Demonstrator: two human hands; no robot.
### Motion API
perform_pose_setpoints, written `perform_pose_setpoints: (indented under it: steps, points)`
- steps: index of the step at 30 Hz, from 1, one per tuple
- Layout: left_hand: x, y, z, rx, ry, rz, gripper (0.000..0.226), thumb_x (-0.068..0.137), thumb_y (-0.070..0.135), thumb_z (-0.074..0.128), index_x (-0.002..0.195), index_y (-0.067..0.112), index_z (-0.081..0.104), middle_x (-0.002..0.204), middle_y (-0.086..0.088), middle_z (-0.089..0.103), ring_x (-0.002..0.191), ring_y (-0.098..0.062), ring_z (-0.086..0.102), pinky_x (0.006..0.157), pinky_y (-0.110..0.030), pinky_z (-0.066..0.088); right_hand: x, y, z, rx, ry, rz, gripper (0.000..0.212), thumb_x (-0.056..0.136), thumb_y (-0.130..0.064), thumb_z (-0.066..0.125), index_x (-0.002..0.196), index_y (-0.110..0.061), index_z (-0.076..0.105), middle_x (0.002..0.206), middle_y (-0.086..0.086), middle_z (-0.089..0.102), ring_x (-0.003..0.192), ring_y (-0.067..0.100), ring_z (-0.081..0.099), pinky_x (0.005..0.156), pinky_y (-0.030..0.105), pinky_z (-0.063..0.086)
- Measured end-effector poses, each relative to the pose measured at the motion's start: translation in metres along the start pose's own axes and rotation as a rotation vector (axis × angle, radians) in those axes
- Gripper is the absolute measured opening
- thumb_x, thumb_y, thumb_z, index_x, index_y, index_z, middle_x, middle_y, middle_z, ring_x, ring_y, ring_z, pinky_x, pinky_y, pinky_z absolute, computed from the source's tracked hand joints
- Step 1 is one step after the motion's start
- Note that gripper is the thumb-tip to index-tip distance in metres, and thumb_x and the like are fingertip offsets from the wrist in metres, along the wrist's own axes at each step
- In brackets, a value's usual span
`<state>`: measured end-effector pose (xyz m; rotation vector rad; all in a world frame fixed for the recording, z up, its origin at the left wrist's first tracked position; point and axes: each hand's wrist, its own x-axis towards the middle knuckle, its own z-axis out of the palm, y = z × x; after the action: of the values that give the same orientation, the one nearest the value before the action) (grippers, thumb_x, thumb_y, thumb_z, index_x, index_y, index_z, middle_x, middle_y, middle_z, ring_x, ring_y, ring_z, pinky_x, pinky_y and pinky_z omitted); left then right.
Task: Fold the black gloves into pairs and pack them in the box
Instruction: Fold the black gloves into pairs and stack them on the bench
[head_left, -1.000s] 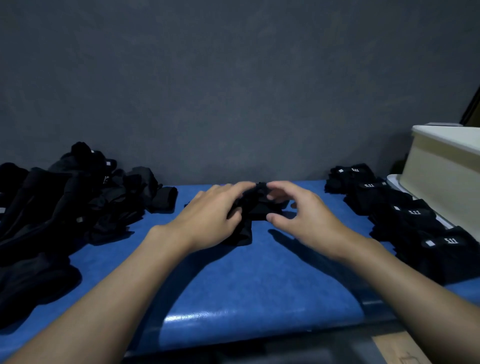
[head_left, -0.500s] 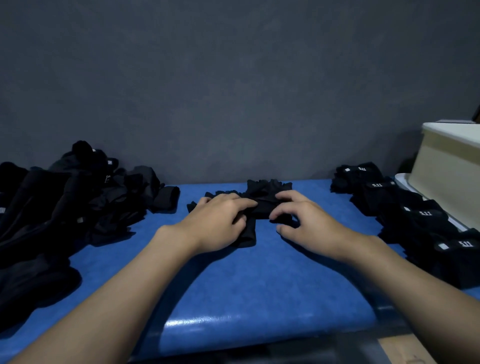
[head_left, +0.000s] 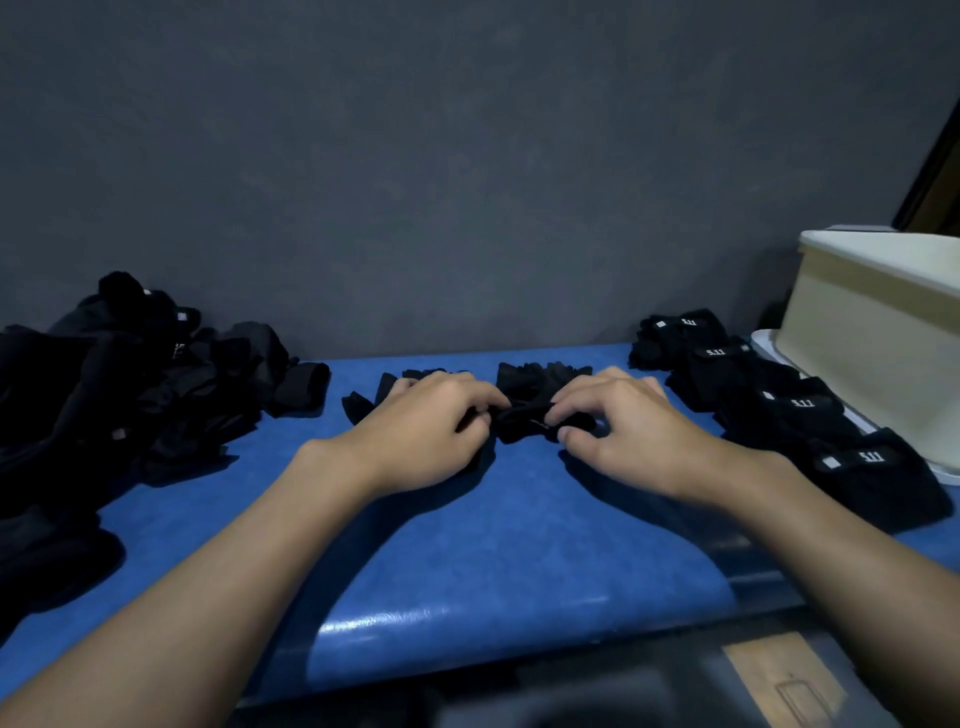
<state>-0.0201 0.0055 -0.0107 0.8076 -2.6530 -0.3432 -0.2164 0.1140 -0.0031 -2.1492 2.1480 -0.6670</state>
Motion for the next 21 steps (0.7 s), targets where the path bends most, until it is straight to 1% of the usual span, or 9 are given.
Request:
perform_pose_setpoints:
  steps: [2, 4, 7, 9, 11, 12, 15, 18, 21]
  points:
    - [0.0, 0.002, 0.0, -0.021, 0.003, 0.014, 0.032, 0.1, 0.024, 0.043, 0.124, 0.035, 0.061, 0.103, 0.023, 0.057, 0.104, 0.0, 0.049, 0.107, -0.044, 0.036, -0.004, 0.0, -0.003, 0.049, 0.02, 0.002, 0.011, 0.085, -0.021, 0.064, 0.082, -0.029, 0.07, 0.095, -0.025, 0.064, 0.106, 0.005, 0.049, 0.106, 0.036, 0.028]
    - [0.0, 0.005, 0.0, -0.066, -0.008, 0.012, 0.031, 0.099, 0.019, 0.045, 0.115, 0.036, 0.065, 0.095, 0.023, 0.06, 0.095, 0.003, 0.052, 0.105, -0.042, 0.039, -0.007, 0.0, -0.006, 0.112, 0.036, 0.015, 0.011, 0.082, -0.023, 0.066, 0.071, -0.025, 0.064, 0.087, -0.014, 0.069, 0.093, 0.007, 0.057, 0.103, 0.042, 0.036]
    - [0.001, 0.005, 0.004, -0.085, 0.048, 0.063, 0.025, 0.096, 0.019, 0.047, 0.103, 0.033, 0.067, 0.095, 0.015, 0.056, 0.094, -0.003, 0.052, 0.097, -0.041, 0.043, -0.008, 0.002, -0.005, 0.191, 0.085, 0.022, 0.014, 0.083, -0.03, 0.067, 0.074, -0.026, 0.057, 0.085, -0.009, 0.07, 0.079, 0.01, 0.062, 0.096, 0.044, 0.044]
    - [0.004, 0.005, 0.007, -0.111, 0.121, 0.143, 0.02, 0.096, 0.024, 0.049, 0.105, 0.03, 0.065, 0.099, 0.016, 0.053, 0.1, -0.006, 0.05, 0.095, -0.035, 0.043, -0.005, 0.005, -0.001, 0.19, 0.116, 0.03, 0.01, 0.086, -0.031, 0.066, 0.083, -0.029, 0.057, 0.087, -0.012, 0.068, 0.084, 0.01, 0.062, 0.094, 0.041, 0.044]
    - [0.007, 0.007, 0.009, -0.135, 0.139, 0.211, 0.02, 0.097, 0.024, 0.053, 0.111, 0.026, 0.066, 0.105, 0.02, 0.054, 0.107, -0.004, 0.05, 0.097, -0.029, 0.04, -0.003, 0.008, 0.004, 0.165, 0.074, 0.052, 0.005, 0.088, -0.034, 0.066, 0.088, -0.032, 0.061, 0.088, -0.015, 0.065, 0.085, 0.008, 0.059, 0.091, 0.038, 0.044]
    - [0.008, 0.008, 0.01, -0.125, 0.128, 0.23, 0.021, 0.097, 0.024, 0.054, 0.114, 0.025, 0.066, 0.109, 0.021, 0.056, 0.11, -0.003, 0.05, 0.099, -0.03, 0.04, -0.002, 0.01, 0.008, 0.144, 0.038, 0.058, 0.005, 0.088, -0.036, 0.066, 0.091, -0.032, 0.064, 0.09, -0.016, 0.064, 0.088, 0.008, 0.058, 0.093, 0.039, 0.044]
    - [0.009, 0.009, 0.012, 0.019, 0.051, 0.222, 0.025, 0.099, 0.032, 0.051, 0.12, 0.03, 0.065, 0.12, 0.022, 0.059, 0.12, 0.0, 0.045, 0.105, -0.038, 0.034, 0.001, 0.014, 0.015, 0.087, -0.059, 0.063, 0.023, 0.087, -0.044, 0.065, 0.106, -0.031, 0.066, 0.107, -0.014, 0.059, 0.106, 0.01, 0.054, 0.101, 0.042, 0.041]
    - [0.008, 0.004, 0.015, 0.183, -0.01, 0.178, 0.034, 0.099, 0.044, 0.046, 0.129, 0.035, 0.058, 0.126, 0.022, 0.055, 0.125, -0.002, 0.04, 0.108, -0.039, 0.027, 0.003, 0.015, 0.016, 0.051, -0.113, 0.073, 0.037, 0.086, -0.048, 0.064, 0.119, -0.031, 0.061, 0.116, -0.015, 0.053, 0.111, 0.008, 0.05, 0.103, 0.043, 0.039]
    - [0.008, 0.003, 0.017, 0.276, -0.022, 0.111, 0.046, 0.097, 0.054, 0.041, 0.138, 0.035, 0.05, 0.134, 0.018, 0.047, 0.128, -0.008, 0.035, 0.108, -0.04, 0.025, 0.005, 0.016, 0.016, 0.025, -0.133, 0.086, 0.042, 0.086, -0.05, 0.063, 0.123, -0.031, 0.058, 0.122, -0.015, 0.049, 0.116, 0.008, 0.047, 0.106, 0.043, 0.036]
